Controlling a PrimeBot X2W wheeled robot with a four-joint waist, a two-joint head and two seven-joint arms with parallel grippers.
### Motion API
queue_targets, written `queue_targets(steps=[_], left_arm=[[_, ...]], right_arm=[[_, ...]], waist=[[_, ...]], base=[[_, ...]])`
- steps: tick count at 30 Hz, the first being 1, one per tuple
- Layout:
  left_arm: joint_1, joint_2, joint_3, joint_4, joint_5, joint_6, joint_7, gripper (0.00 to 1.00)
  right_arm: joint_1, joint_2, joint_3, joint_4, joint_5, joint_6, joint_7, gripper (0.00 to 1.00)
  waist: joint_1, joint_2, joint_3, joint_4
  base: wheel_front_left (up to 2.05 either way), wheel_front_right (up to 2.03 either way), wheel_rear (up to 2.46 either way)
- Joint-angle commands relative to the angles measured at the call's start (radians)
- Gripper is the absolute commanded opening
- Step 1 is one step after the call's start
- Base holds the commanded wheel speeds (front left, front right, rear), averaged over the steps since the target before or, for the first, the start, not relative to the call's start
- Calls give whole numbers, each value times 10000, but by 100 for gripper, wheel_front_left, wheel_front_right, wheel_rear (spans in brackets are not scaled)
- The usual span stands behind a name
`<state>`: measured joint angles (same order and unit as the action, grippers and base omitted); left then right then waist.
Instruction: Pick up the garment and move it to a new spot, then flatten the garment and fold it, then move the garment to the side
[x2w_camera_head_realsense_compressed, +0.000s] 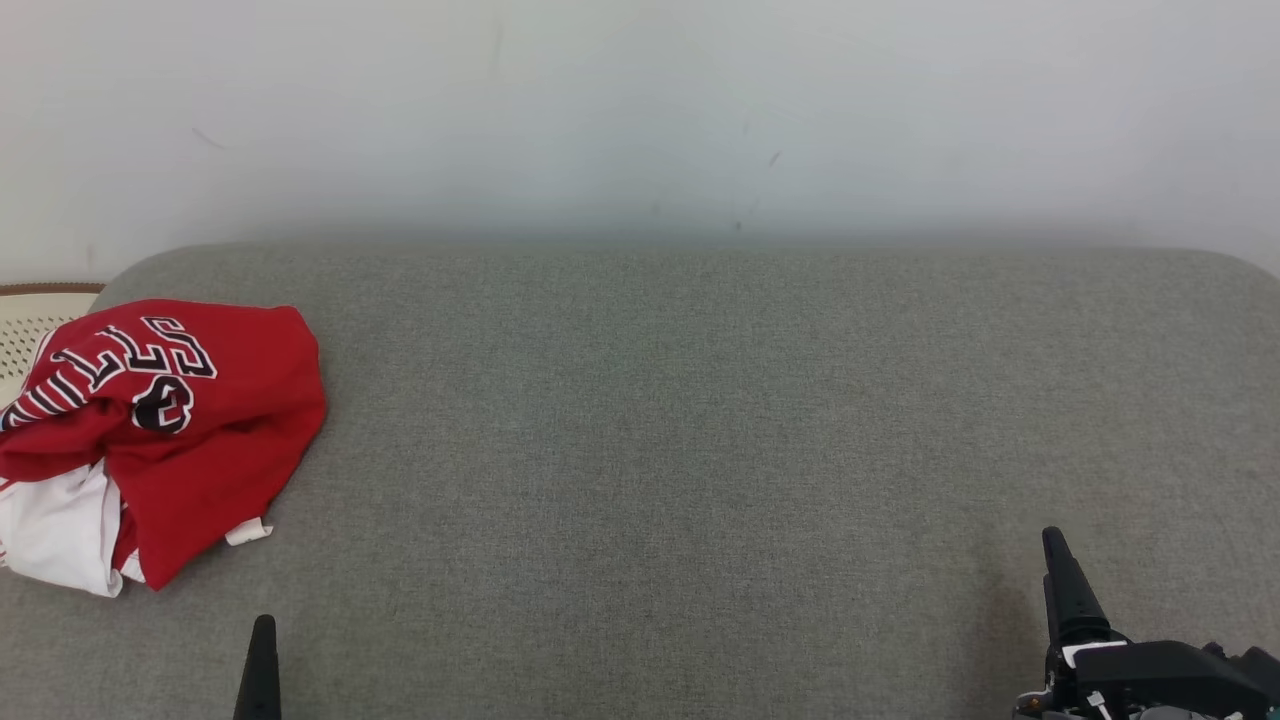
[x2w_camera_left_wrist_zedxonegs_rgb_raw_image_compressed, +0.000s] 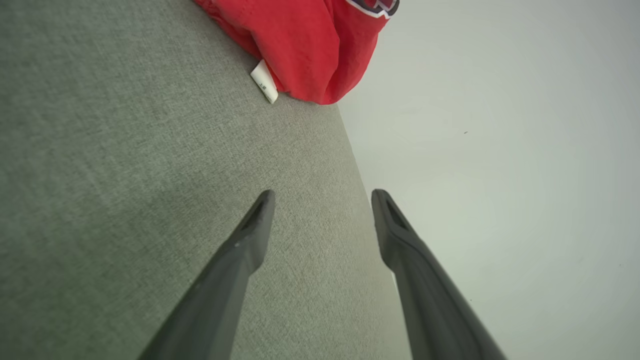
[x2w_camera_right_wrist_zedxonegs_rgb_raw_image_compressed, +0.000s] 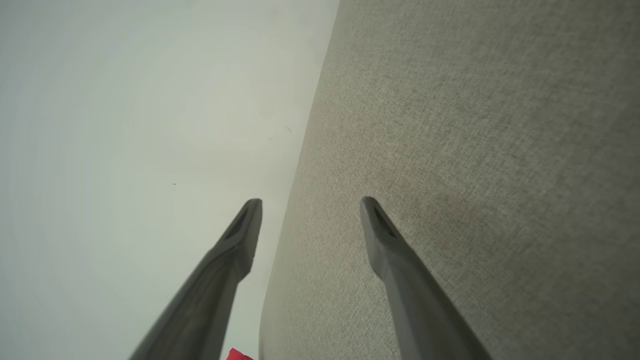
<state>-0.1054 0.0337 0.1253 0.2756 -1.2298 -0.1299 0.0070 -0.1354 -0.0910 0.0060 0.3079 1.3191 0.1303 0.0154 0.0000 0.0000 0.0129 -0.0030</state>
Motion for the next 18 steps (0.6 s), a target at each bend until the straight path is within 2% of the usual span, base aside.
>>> queue_targets(steps=[1,9,18], left_arm=[[-234,95,65,-220,615,-3,-126,100],[-259,104,37,-428,2395,157,-433,100],[-305,166,-179,-507,3871,405,-722,100]], right_arm=[[-275,-145,195,-172,-453,1,-126,100],[-391,-306,744,-168,-1727,2,-448,100],[-485,-430,1191,-90,-2920,2,-743,100]], waist=[[0,0,4,-4],[0,0,24,-31],[0,0,46,-87]], base=[[0,0,0],[0,0,0],[0,0,0]])
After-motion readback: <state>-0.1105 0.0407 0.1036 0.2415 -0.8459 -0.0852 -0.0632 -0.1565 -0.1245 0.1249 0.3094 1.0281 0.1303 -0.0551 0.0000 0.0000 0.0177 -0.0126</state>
